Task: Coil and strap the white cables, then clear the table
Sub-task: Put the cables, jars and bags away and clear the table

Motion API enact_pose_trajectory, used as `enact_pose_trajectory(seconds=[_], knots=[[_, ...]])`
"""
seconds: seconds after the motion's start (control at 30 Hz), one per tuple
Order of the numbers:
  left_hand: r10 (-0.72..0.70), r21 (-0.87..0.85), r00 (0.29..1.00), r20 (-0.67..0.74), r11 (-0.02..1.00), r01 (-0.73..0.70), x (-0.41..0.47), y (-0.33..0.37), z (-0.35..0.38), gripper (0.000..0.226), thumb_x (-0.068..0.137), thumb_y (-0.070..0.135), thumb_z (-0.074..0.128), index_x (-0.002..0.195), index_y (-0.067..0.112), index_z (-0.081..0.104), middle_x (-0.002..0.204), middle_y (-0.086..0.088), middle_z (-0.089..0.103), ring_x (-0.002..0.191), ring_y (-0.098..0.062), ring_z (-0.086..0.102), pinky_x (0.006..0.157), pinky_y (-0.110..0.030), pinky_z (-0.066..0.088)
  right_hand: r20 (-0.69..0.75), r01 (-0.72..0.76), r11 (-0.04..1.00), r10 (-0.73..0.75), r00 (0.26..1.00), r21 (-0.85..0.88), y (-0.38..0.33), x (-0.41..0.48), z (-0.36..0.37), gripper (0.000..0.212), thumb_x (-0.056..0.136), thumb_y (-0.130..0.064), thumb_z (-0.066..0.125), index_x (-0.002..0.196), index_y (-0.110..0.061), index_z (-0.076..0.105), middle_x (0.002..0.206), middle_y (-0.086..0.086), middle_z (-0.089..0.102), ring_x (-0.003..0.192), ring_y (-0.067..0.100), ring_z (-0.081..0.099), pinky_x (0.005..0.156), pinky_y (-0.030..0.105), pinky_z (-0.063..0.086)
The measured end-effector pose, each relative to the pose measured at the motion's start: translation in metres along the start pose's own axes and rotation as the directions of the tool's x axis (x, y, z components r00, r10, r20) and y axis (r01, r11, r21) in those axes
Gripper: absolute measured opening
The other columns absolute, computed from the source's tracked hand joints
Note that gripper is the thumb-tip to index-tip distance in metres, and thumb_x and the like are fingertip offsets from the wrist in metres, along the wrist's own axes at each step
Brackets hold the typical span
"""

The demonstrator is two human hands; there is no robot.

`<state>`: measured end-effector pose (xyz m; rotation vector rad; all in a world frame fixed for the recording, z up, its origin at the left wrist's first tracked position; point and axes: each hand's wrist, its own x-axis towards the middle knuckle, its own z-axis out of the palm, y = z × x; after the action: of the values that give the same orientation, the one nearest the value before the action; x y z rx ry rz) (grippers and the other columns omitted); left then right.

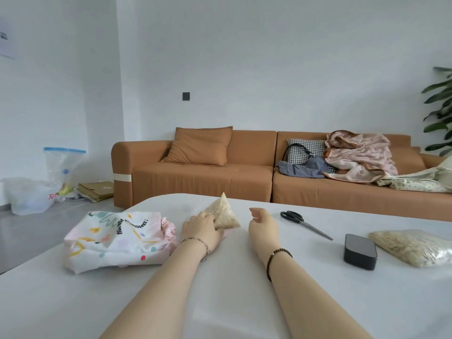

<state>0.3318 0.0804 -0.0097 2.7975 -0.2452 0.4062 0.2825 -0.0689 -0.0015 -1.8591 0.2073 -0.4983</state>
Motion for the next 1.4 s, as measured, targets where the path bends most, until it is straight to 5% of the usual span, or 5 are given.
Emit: enact_pose_trajectory(seconds=[0.4, 0.53, 0.83, 1.0, 1.4], knots=[[0.486, -0.126, 0.695, -0.530, 0.765, -0.631, -0.088, 0.023, -0.028, 0.028, 0.087, 0.002, 0.061, 0.097, 0.025, 0.075, 0.090, 0.010, 0.056, 0.086, -0.012, 0.051, 0.081, -0.020, 0.039, 0.085, -0.160, 0.976, 0.149, 0.985, 0.149, -0.006, -0.083, -0.063, 0.095, 0.074, -0.054, 0.079, 0.148, -0.019, 0.029, 0.116, 0.000, 0.065, 0.101, 0.014, 0.063, 0.085, 0.027, 0.046], [0.450, -0.062, 0.559, -0.697, 0.738, -0.672, -0.133, 0.044, -0.047, 0.021, 0.090, 0.017, 0.056, 0.095, 0.029, 0.072, 0.110, 0.004, 0.055, 0.102, -0.014, 0.047, 0.095, -0.026, 0.032, 0.335, -0.331, 0.779, 0.165, 0.928, 0.533, 0.001, -0.112, -0.112, 0.067, 0.074, -0.015, 0.085, 0.129, 0.003, 0.052, 0.094, 0.010, 0.064, 0.071, 0.013, 0.060, 0.067, 0.021, 0.051], [0.516, -0.262, 0.692, -0.505, 0.672, -0.693, -0.188, 0.092, -0.049, 0.036, 0.085, 0.007, 0.068, 0.099, 0.038, 0.054, 0.105, 0.024, 0.041, 0.089, 0.001, 0.049, 0.084, -0.023, 0.042, 0.707, -0.619, 0.593, 0.113, 0.698, 0.516, -0.002, -0.180, -0.201, 0.031, 0.080, -0.011, 0.076, 0.103, 0.000, 0.058, 0.089, 0.014, 0.060, 0.070, 0.020, 0.060, 0.070, 0.027, 0.049], [0.616, -0.304, 0.581, -0.533, 0.501, -0.810, -0.205, 0.101, -0.048, 0.021, 0.098, 0.019, 0.044, 0.116, 0.030, 0.043, 0.120, 0.007, 0.040, 0.097, 0.003, 0.055, 0.083, -0.009, 0.042, 0.587, -0.415, 0.737, 0.031, 0.809, 0.534, -0.003, -0.184, -0.201, 0.026, 0.088, -0.020, 0.071, 0.114, -0.016, 0.069, 0.096, 0.001, 0.065, 0.073, 0.011, 0.057, 0.063, 0.021, 0.040], [0.109, -0.837, 0.984, -0.143, 0.517, -0.179, -0.177, 0.088, -0.036, 0.031, 0.101, 0.029, 0.056, 0.089, 0.000, 0.060, 0.087, -0.007, 0.072, 0.082, -0.014, 0.072, 0.087, -0.037, 0.057, 0.329, -0.142, 0.830, -0.052, 0.943, 0.539, 0.001, -0.172, -0.188, 0.019, 0.095, 0.001, 0.057, 0.097, -0.017, 0.051, 0.083, 0.004, 0.064, 0.080, 0.022, 0.056, 0.068, 0.023, 0.048]])
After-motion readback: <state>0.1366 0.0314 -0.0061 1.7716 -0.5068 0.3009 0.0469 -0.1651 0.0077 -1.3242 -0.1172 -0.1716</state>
